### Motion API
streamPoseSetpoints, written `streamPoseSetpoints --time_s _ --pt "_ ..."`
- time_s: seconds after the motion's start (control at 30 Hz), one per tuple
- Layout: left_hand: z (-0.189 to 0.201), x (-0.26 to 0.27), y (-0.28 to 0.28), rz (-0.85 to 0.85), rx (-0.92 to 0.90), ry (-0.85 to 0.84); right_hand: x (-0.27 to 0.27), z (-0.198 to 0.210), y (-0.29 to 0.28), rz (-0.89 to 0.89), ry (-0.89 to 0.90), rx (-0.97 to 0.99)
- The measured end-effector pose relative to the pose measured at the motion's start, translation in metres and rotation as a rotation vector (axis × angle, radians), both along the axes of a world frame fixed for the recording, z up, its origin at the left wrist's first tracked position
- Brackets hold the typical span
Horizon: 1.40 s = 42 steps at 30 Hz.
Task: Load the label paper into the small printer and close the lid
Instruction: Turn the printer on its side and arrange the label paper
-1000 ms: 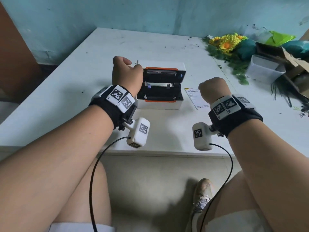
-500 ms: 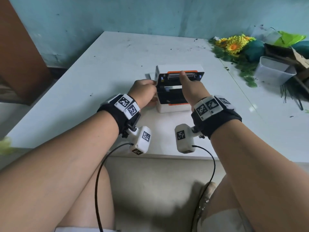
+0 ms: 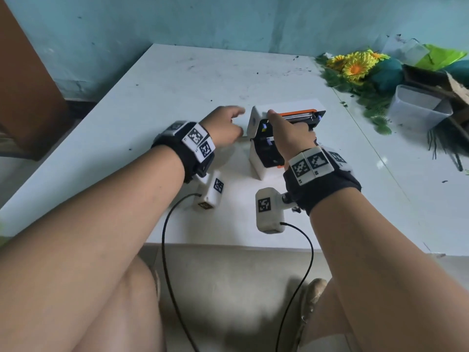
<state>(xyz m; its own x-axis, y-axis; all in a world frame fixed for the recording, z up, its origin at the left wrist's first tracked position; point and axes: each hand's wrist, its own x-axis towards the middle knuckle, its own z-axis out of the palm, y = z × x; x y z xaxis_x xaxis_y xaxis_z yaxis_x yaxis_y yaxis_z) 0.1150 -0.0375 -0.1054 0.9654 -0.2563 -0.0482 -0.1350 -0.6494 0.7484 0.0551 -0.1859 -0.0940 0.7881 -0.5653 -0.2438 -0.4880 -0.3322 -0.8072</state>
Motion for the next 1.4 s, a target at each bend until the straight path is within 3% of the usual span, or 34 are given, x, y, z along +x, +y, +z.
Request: streamPoseSetpoints --time_s 0.13,0.3,0.57,1.03,1.23,1.4 --pt "0.004 0.035 0.004 -0.038 0.081 0.037 0.007 -0.002 -0.001 -0.036 0.015 -0.026" --pt "-0.024 0.047 0.004 -0.028 0.216 0.085 0.016 -0.005 0.0 -0.079 0.027 -0.088" --pt "-0.019 0.045 -0.002 0.029 0.333 -0.042 0.017 -0.006 0.001 -0.106 -0.009 -0.02" --pt "-0.021 0.044 0.008 0.067 0.22 -0.029 0.004 -0.001 -0.006 0.013 0.02 -0.077" --pt "-0.009 0.046 0.009 0.114 0.27 -0.008 0.004 -0.002 -0.012 0.052 -0.015 -0.058" --pt "-0.005 0.042 0.013 0.168 0.082 0.117 0.002 -0.005 -0.01 0.049 -0.013 -0.099"
